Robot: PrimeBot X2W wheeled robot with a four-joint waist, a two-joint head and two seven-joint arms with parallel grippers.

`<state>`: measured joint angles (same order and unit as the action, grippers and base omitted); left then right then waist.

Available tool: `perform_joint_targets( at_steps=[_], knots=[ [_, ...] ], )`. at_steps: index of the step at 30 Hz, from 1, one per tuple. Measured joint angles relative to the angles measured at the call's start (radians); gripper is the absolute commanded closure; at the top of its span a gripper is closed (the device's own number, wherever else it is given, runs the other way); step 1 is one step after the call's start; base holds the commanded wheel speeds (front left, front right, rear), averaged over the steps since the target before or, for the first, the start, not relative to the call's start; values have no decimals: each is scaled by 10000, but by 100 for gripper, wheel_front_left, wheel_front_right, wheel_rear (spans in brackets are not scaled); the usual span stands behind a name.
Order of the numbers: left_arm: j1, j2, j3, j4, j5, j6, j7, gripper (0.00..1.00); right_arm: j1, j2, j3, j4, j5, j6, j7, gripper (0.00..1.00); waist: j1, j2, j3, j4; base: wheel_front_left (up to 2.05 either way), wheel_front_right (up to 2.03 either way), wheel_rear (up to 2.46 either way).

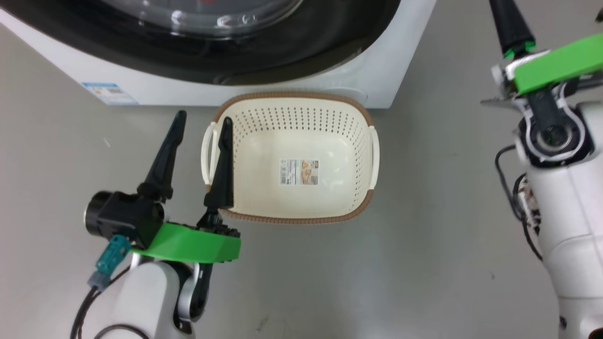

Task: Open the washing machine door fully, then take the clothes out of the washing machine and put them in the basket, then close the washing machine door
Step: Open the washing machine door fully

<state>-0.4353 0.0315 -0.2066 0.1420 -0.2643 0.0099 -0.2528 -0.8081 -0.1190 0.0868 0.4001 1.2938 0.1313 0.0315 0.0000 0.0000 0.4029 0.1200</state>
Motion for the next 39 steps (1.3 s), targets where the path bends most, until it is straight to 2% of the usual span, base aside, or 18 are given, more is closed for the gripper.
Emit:
perform_joint_targets(
  at_steps=[7,11,24,31,39],
  knots=[
    [-228,-2,-188,-299,23,92,-4,0,-1011,-167,-88,44,2048,-4,1983,100,0,0,702,155,0,0,0],
    [-294,-2,-290,-426,21,176,-12,0,-1566,-230,-123,238,2585,-12,2654,100,0,0,1040,210,0,0,0],
    [-568,-6,-489,-548,6,351,-12,0,-2828,-437,-63,1018,3227,-12,4102,100,0,0,1733,558,0,0,0],
    [-652,-12,-525,-548,-10,385,-12,0,-3392,-577,-58,1361,3281,-12,4307,100,0,0,1985,778,0,0,0],
    [-716,-15,-541,-527,-29,437,-12,0,-3945,-658,104,2077,3371,-12,5066,100,0,0,2185,899,0,0,0]
  ],
)
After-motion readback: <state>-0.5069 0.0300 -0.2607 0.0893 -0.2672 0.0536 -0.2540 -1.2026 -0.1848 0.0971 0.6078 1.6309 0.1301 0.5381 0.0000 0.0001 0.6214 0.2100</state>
